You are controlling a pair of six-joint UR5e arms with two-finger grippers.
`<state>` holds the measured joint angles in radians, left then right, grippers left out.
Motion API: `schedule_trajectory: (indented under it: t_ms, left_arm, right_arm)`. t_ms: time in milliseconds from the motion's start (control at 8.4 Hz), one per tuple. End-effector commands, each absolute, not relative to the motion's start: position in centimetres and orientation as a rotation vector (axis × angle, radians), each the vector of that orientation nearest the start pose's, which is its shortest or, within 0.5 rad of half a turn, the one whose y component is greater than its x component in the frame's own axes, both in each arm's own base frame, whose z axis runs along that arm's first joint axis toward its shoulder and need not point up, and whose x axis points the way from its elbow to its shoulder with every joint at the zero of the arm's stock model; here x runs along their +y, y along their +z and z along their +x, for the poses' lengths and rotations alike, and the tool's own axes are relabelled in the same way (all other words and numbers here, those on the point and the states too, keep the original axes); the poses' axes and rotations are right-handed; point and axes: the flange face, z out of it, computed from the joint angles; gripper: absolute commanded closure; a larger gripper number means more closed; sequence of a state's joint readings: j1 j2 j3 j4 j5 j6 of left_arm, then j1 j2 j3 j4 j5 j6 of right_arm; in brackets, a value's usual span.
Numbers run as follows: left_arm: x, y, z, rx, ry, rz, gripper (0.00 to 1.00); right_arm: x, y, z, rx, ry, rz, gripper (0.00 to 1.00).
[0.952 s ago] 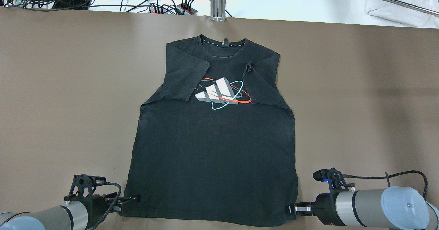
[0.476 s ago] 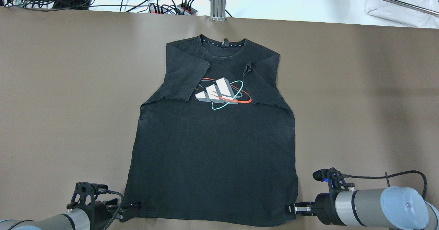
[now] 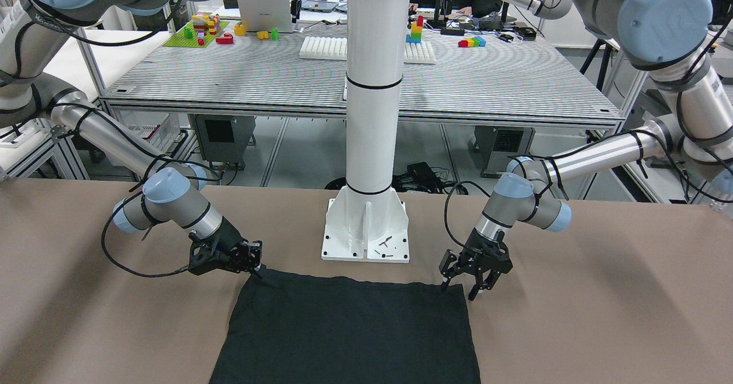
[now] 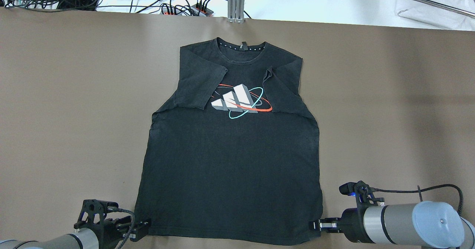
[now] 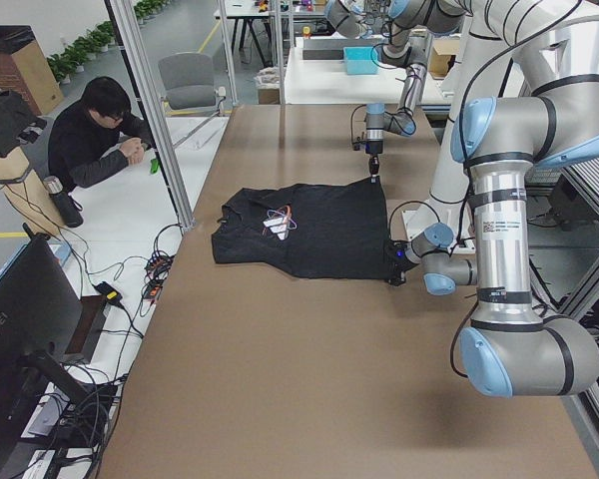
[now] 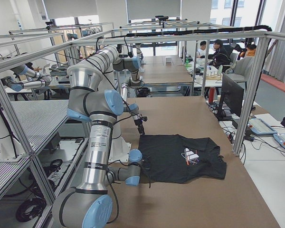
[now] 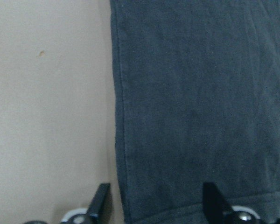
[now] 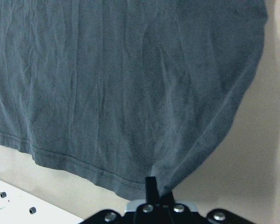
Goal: Fold clothes
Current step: 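Grasp the hem corners with both grippers and lift them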
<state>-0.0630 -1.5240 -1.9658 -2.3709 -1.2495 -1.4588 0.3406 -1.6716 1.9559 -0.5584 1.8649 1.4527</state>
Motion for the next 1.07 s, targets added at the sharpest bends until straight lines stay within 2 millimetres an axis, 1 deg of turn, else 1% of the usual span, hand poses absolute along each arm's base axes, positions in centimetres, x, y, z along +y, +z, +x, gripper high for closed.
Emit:
schedule_trajectory:
  t_ms: [0, 119, 238, 357, 476, 595, 714, 833, 952]
  left_arm:
    - [-19.1, 40.4, 46.8, 1.102, -0.133, 0.382, 0.67]
    - [-19.1, 40.1, 46.7, 1.106, -0.131, 0.383, 0.97]
    - [-19.0, 39.8, 46.6, 1.112, -0.125, 0.379, 1.00]
    - [-19.0, 39.2, 46.4, 1.128, -0.125, 0.374, 1.00]
    - [-19.0, 37.9, 45.9, 1.158, -0.130, 0.368, 1.00]
    - [-18.9, 36.0, 44.8, 1.203, -0.123, 0.344, 1.00]
    - [-18.7, 33.8, 43.6, 1.250, -0.112, 0.322, 1.00]
    - [-21.2, 32.9, 42.1, 1.275, -0.093, 0.294, 1.00]
    - [-24.3, 30.7, 40.5, 1.332, -0.027, 0.246, 1.00]
  right_arm:
    - [-25.0, 40.5, -39.1, -1.308, -0.001, 0.047, 1.00]
    - [-25.0, 40.4, -39.1, -1.310, -0.001, 0.048, 1.00]
    - [-25.0, 40.4, -39.1, -1.310, 0.000, 0.049, 1.00]
    - [-25.0, 40.4, -39.0, -1.312, 0.001, 0.050, 1.00]
    - [-25.3, 40.4, -38.7, -1.312, 0.000, 0.051, 1.00]
    - [-25.7, 40.1, -38.1, -1.331, -0.008, 0.048, 1.00]
    - [-26.8, 39.8, -36.4, -1.366, -0.024, 0.026, 1.00]
    - [-27.9, 39.4, -34.1, -1.413, -0.055, -0.006, 1.00]
    - [-28.3, 39.1, -32.4, -1.451, -0.085, -0.025, 1.00]
